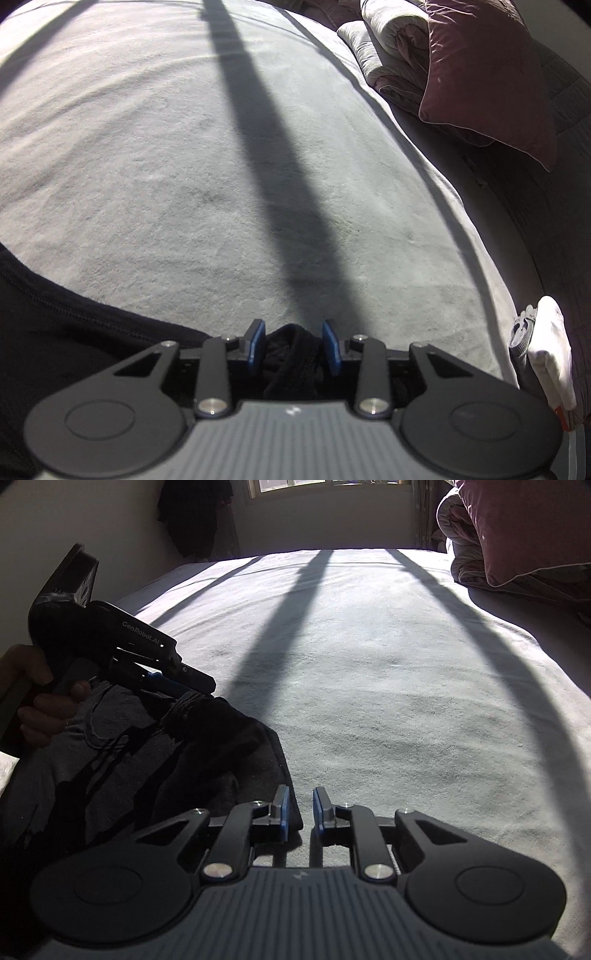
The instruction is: Fold clothes
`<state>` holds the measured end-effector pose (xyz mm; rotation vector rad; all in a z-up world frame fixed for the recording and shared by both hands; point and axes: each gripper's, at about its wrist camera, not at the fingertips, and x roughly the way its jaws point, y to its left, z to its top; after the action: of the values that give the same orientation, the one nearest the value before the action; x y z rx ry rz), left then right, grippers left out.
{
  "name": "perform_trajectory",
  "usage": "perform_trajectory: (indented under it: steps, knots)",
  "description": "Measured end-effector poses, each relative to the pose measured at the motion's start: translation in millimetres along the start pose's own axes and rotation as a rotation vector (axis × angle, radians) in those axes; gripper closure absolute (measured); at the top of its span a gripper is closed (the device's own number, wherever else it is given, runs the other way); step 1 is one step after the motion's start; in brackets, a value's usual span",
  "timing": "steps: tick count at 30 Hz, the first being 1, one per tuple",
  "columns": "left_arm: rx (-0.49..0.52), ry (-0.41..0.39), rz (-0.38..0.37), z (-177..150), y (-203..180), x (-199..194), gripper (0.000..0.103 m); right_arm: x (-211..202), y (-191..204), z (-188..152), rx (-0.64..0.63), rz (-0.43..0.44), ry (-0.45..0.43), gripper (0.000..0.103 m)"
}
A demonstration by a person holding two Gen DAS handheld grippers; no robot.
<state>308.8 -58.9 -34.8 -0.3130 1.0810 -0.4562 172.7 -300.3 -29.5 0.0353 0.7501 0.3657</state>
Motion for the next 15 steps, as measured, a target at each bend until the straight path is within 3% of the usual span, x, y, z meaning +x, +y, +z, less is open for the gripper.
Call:
perform_trajectory:
  steps: [3, 5, 9, 10, 11, 13, 15]
  knots:
    - [-0.014, 0.019, -0.009, 0.9, -3.1, 4.1, 0.085, 3.3, 4.0, 0.4, -0.006, 0.016, 0.017, 0.084]
    - [-0.018, 0.015, 0.001, 0.4, -4.7, 7.8, 0.092, 7.3, 5.2, -0.1, -0.015, -0.018, 0.035, 0.076]
    - [-0.035, -0.058, -0.018, -1.8, -3.1, 7.4, 0.101, 7.7, 10.5, -3.8, -0.064, -0.024, 0.050, 0.073]
    - [-0.041, -0.084, -0.029, -2.2, -2.2, 6.1, 0.101, 6.0, 14.2, -5.5, -0.098, -0.009, 0.049, 0.080]
    - [-0.050, -0.109, -0.040, -2.6, -1.1, 4.7, 0.101, 4.8, 18.1, -7.2, -0.133, 0.009, 0.045, 0.100]
    - [-0.084, -0.171, -0.070, -3.0, 2.5, 1.5, 0.101, 3.6, 21.0, -7.3, -0.157, -0.007, 0.027, 0.100]
    - [-0.124, -0.230, -0.100, -4.4, 7.0, -1.3, 0.101, -0.5, 18.6, -4.5, -0.154, -0.076, -0.009, 0.100]
